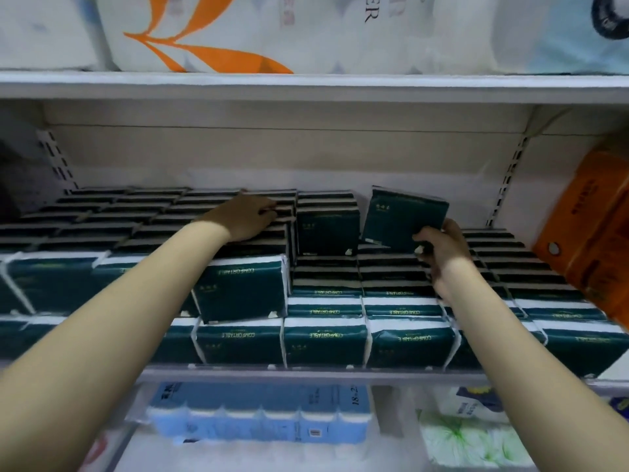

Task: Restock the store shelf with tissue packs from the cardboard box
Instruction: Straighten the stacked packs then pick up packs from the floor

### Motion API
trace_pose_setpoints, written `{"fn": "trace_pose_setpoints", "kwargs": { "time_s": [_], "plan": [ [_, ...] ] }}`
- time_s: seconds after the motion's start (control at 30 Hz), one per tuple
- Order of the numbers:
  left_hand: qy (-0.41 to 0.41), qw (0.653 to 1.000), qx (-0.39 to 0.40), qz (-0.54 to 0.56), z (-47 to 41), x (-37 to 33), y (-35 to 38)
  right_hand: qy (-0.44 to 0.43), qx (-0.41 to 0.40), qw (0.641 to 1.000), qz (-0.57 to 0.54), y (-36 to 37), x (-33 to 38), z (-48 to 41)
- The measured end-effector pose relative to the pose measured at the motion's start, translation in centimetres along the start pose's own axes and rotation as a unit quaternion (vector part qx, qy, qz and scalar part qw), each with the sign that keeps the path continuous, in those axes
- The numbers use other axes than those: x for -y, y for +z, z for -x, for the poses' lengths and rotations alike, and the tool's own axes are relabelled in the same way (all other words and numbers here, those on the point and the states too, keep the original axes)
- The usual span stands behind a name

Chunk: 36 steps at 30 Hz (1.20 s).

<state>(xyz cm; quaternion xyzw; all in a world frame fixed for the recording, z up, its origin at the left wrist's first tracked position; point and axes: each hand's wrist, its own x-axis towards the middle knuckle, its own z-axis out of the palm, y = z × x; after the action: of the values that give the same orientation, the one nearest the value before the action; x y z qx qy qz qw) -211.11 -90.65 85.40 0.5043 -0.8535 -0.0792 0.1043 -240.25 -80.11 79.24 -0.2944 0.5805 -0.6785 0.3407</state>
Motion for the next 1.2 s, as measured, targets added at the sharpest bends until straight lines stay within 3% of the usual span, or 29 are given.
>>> {"fn": "trace_pose_setpoints", "kwargs": {
  "time_s": [0.23, 0.5, 0.67, 0.83, 0.97, 1.2],
  "plan": [
    [-0.002, 1.000, 0.004, 0.009, 0.5, -0.2, 0.3, -0.028, 0.159, 0.969, 0.185, 3.3, -0.9, 2.1],
    [-0.006, 1.000, 0.003, 0.009, 0.4, -0.2, 0.3, -0.086, 0.161, 0.934, 0.307, 6.2, -2.2, 2.0],
    [-0.010, 1.000, 0.003, 0.012, 0.4, -0.2, 0.4, -0.121, 0.168, 0.928, 0.308, 6.8, -2.2, 1.7],
    [-0.019, 1.000, 0.014, 0.012, 0.4, -0.4, 0.3, -0.141, 0.177, 0.891, 0.394, 7.5, -2.8, 1.3],
    [-0.040, 0.999, 0.006, 0.018, 1.1, -0.6, -0.3, -0.099, 0.190, 0.900, 0.380, 7.1, -2.1, 1.7],
    [-0.032, 0.975, -0.136, 0.171, 6.0, -3.3, -1.2, -0.133, 0.061, 0.972, 0.182, 6.7, 0.1, 6.4]
  ]
}}
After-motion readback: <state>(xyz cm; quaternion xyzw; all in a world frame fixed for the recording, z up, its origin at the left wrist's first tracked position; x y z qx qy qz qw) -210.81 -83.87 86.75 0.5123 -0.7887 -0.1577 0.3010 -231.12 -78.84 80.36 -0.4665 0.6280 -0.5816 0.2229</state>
